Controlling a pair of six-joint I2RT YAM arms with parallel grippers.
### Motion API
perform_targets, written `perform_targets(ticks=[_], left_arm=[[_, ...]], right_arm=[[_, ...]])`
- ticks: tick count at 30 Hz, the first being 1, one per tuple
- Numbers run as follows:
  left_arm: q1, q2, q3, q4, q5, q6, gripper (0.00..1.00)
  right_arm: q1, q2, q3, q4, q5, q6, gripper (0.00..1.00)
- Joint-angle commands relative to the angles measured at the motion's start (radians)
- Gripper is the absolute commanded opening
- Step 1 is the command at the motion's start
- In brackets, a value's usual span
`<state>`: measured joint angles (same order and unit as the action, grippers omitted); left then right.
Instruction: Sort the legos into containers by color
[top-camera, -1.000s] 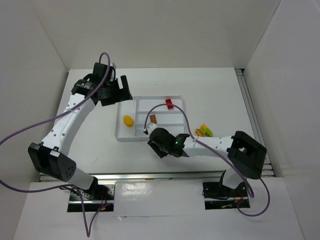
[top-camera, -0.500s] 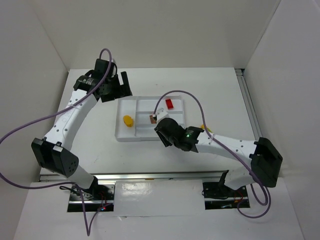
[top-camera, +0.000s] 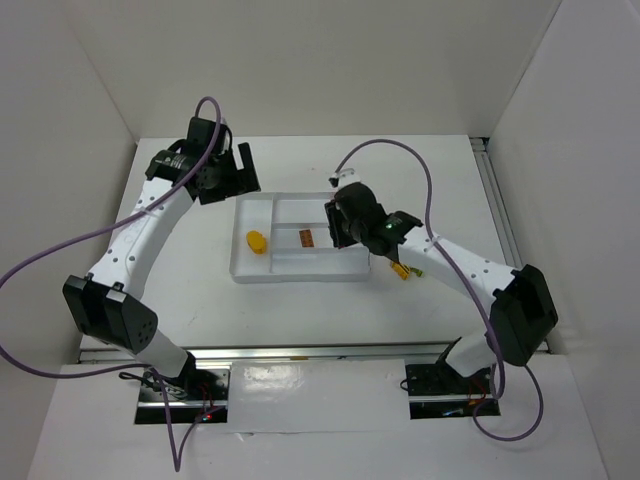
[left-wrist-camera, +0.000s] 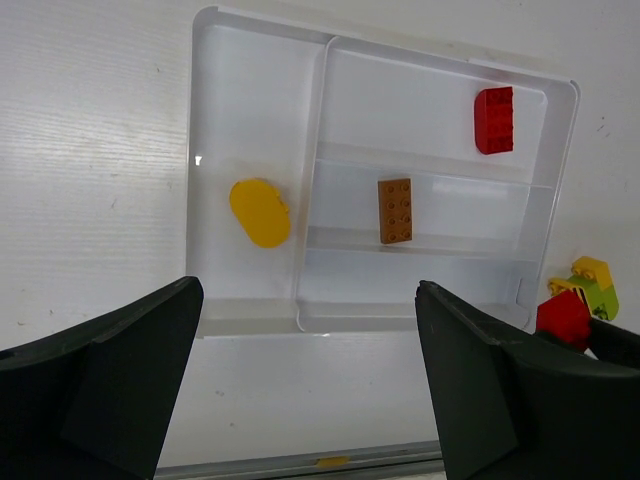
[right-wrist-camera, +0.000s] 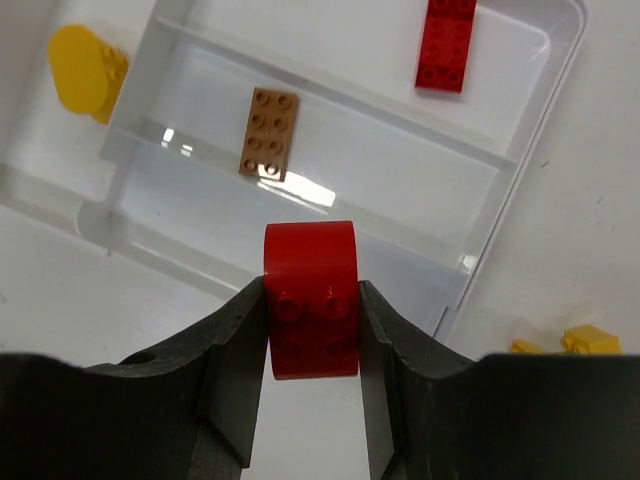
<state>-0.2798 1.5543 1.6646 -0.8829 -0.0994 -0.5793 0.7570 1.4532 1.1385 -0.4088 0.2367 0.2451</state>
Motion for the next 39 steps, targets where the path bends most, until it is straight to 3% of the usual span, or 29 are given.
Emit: perform_targets(ticks=[1, 12, 22, 26, 28, 29, 32, 35, 37, 39], left_arm=[[0.005, -0.043, -0.006, 0.001, -0.002, 0.001, 0.99], [0.033, -0.063, -0.026, -0.028, -0.025, -0.031, 1.00], [0.033, -0.091, -0.055, -0.028, -0.036, -0.031, 1.00], [0.042, -0.100, -0.055, -0.037, -0.027, -0.031, 1.00], [0.042, -0.100, -0.055, -0.037, -0.026, -0.042, 1.00], [0.042, -0.114, -0.066, -0.037, -0.026, -0.042, 1.00], [0.051, -0.135, -0.075, -0.028, -0.026, -0.042, 1.00], [0.051, -0.135, -0.075, -0.016, -0.026, -0.033, 1.00], [0.051, -0.126, -0.075, -0.016, -0.005, -0.033, 1.00], [0.051, -0.115, -0.075, -0.016, 0.020, -0.033, 0.99]], right_arm=[[-0.042, 0.041, 0.087, 0.010, -0.040, 0.034, 0.37], [-0.120, 0.390, 0.391, 0.039, -0.013, 0.043, 0.37], [-0.171, 0.622, 0.563, 0.054, -0.100, 0.042, 0.37], [-0.180, 0.690, 0.627, 0.044, -0.091, 0.042, 0.47], [-0.180, 0.702, 0.627, 0.044, -0.091, 0.042, 0.61], [-0.180, 0.702, 0.627, 0.044, -0.091, 0.042, 0.74], [-0.180, 0.681, 0.636, 0.044, -0.082, 0.042, 0.83], [-0.180, 0.612, 0.591, 0.053, -0.053, 0.042, 0.83], [-0.191, 0.525, 0.551, 0.053, 0.002, 0.042, 0.75], [-0.206, 0.443, 0.440, 0.076, 0.062, 0.052, 0.58]])
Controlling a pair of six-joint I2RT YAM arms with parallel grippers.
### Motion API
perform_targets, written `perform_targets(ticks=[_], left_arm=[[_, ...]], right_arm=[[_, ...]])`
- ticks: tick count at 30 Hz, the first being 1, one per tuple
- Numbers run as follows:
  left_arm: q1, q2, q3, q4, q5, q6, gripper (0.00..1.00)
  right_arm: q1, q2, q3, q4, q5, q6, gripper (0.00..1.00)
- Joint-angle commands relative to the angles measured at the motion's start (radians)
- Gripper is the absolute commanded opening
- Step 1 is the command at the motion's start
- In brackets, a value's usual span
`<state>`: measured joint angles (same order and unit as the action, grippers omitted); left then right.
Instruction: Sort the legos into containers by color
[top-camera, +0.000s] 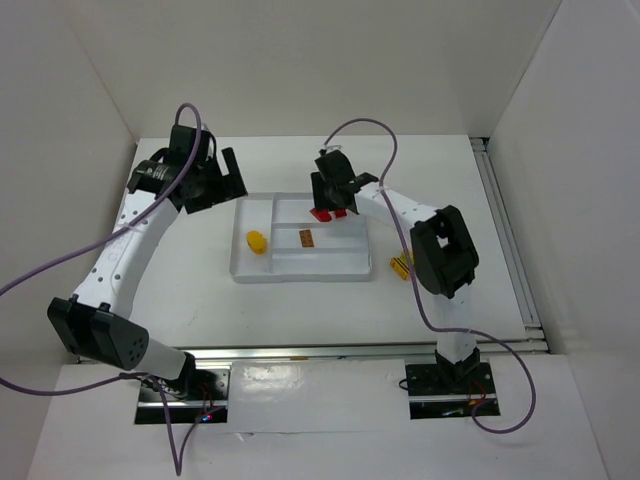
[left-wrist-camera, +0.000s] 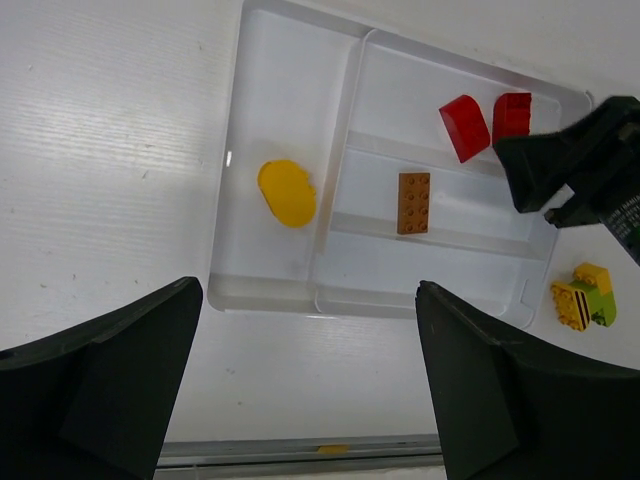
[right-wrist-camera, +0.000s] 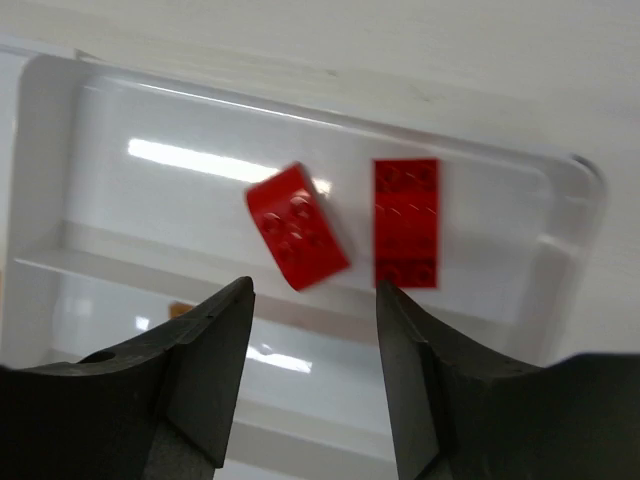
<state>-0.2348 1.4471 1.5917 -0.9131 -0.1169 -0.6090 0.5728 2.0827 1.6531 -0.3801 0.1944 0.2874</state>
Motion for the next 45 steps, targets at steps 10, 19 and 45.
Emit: perform_targets(ticks=[10, 19, 45], left_arm=[[-0.017, 0.001, -0.061, 0.101, 0.160, 0.072, 0.99], [-0.055, 0.065, -0.041, 0.102, 0.183, 0.084, 0.99], [-0.064, 0.038, -0.091, 0.132, 0.243, 0.123, 0.99]], right_arm=[[-0.201, -0.723, -0.654, -0.120, 0.206, 0.274, 0.68], [-0.292, -0.848, -0.874, -0.167, 0.109, 0.556, 0.91], [-0.338, -0.578, -0.834, 0.024, 0.050, 0.622, 0.82]])
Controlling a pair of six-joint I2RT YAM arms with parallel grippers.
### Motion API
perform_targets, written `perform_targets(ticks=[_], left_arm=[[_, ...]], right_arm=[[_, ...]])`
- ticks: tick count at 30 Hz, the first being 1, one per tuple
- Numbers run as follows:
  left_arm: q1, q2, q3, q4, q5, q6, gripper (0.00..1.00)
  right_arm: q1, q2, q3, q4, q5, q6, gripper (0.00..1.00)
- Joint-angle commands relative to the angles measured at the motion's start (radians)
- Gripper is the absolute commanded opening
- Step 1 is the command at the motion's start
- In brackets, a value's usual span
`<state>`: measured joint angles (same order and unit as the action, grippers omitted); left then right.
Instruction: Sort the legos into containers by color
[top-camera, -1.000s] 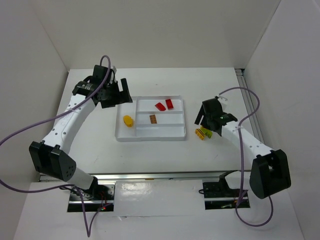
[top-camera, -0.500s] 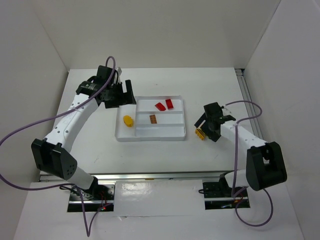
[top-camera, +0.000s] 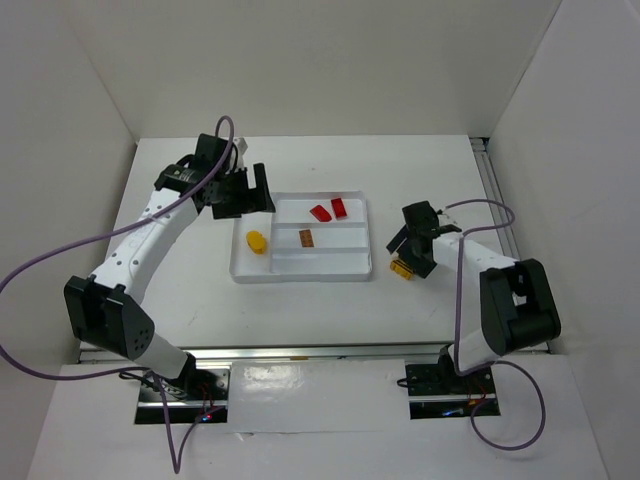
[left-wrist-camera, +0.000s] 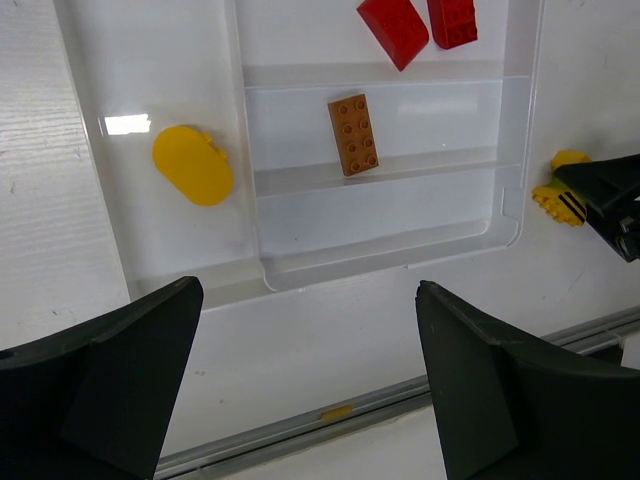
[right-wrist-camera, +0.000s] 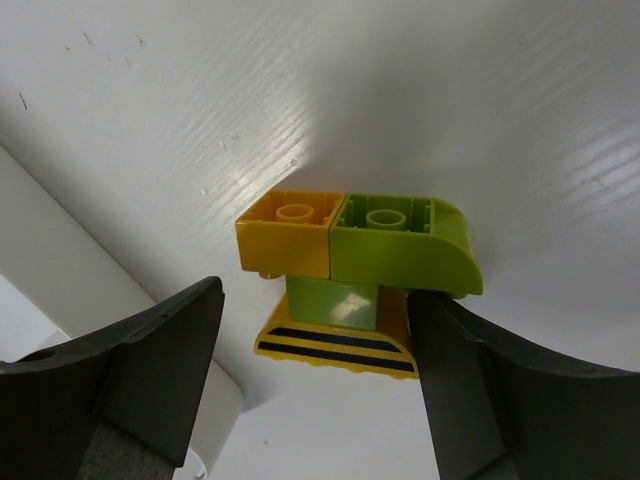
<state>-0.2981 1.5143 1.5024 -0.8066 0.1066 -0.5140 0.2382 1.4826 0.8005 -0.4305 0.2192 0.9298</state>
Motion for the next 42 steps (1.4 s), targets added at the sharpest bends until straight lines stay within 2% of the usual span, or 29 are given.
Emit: perform_targets(ticks=[1, 6, 9, 13, 17, 20, 22, 23, 30, 36, 42], left_arm=[[-0.001, -0.029, -0.002, 0.026, 0.028, 0.028, 0.99], [-0.001, -0.048, -0.024, 0.026, 0.019, 0.028, 0.99], [-0.001, -0.048, -0.033, 0.026, 0.019, 0.028, 0.99], [-0.001, -0.017, -0.024, 0.026, 0.099, 0.028, 0.99], [-0.021, 0.053, 0.028, 0.063, 0.298, 0.049, 0.97], [-0.093, 0.145, 0.129, 0.073, 0.393, 0.089, 0.97], [-0.131, 0.197, 0.195, 0.087, 0.488, 0.098, 0.97], [-0.141, 0.243, 0.208, 0.118, 0.580, 0.107, 0.97], [-0.162, 0.417, 0.277, 0.251, 0.841, 0.045, 0.97], [-0.211, 0.509, 0.407, 0.238, 0.837, 0.019, 1.00], [-0.220, 0.569, 0.427, 0.250, 0.909, 0.103, 1.00]], right_arm=[[-0.004, 0.031, 0.019, 0.075, 0.025, -0.029, 0.80], [0.018, 0.076, 0.057, 0.038, 0.074, -0.072, 0.68], [0.044, 0.012, 0.057, 0.048, 0.074, -0.112, 0.65], [0.078, -0.067, 0.066, 0.033, 0.065, -0.236, 0.58], [0.078, -0.142, 0.092, 0.021, -0.035, -0.396, 0.58], [0.087, -0.234, 0.092, 0.021, -0.162, -0.494, 0.58], [0.087, -0.289, 0.103, 0.032, -0.254, -0.532, 0.58], [0.096, -0.301, 0.127, 0.032, -0.308, -0.564, 0.58], [0.115, -0.361, 0.158, 0.001, -0.434, -0.686, 0.58], [0.124, -0.381, 0.186, -0.048, -0.517, -0.741, 0.58], [0.124, -0.392, 0.196, -0.079, -0.612, -0.793, 0.58]])
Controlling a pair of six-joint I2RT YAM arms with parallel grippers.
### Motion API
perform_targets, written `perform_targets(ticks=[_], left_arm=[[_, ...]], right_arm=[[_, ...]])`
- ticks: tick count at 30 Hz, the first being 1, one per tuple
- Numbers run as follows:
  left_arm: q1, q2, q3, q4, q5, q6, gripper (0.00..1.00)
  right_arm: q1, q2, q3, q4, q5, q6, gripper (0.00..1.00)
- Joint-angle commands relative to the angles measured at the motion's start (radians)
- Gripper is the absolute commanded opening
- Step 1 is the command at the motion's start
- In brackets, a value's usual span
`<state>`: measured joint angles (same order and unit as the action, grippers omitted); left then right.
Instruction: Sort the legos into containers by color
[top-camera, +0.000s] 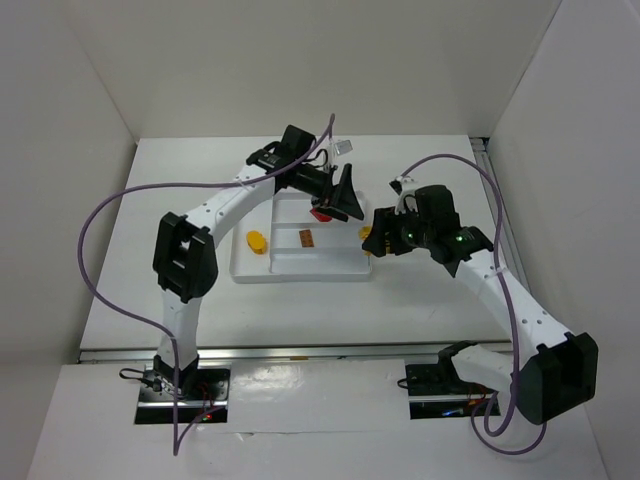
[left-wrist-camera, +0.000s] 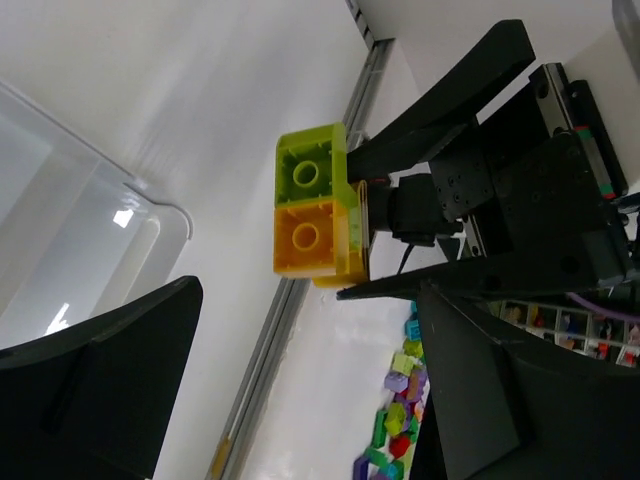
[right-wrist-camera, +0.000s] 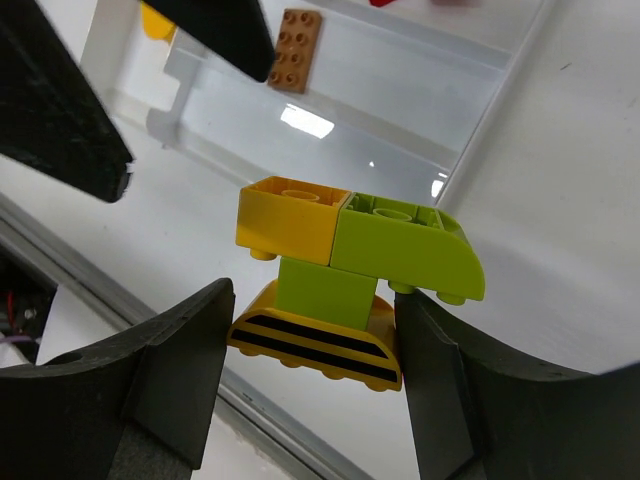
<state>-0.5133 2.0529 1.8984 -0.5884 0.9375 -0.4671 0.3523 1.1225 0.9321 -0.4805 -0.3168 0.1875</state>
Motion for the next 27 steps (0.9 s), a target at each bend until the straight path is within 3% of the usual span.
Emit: perform_targets(ticks=[1, 8, 10, 21, 27], left_arm=[[-0.005, 0.041, 0.040, 0.032, 0.104, 0.070, 1.00], [-0.016, 0.110, 0.083, -0.051, 0.095, 0.107, 1.00], [-0.025, 0.119, 0.083, -0.042, 0.147, 0.098, 1.00], [-0.056, 0.110, 0.037, 0.012, 0.326, 0.103, 0.88], [-0.065, 0.119, 0.019, 0.030, 0.382, 0.091, 0.76]], right_arm=[[0.019, -0.032, 0.074, -0.029, -0.076, -0.051, 0.58], [0.028, -0.023, 0.083, -0.040, -0.087, -0.072, 0.58], [0.028, -0.023, 0.093, -0.040, -0.087, -0.072, 0.58], [0.028, -0.012, 0.065, -0.017, -0.022, -0.072, 0.57], [0.028, 0.007, 0.065, -0.007, 0.008, -0.072, 0.57]])
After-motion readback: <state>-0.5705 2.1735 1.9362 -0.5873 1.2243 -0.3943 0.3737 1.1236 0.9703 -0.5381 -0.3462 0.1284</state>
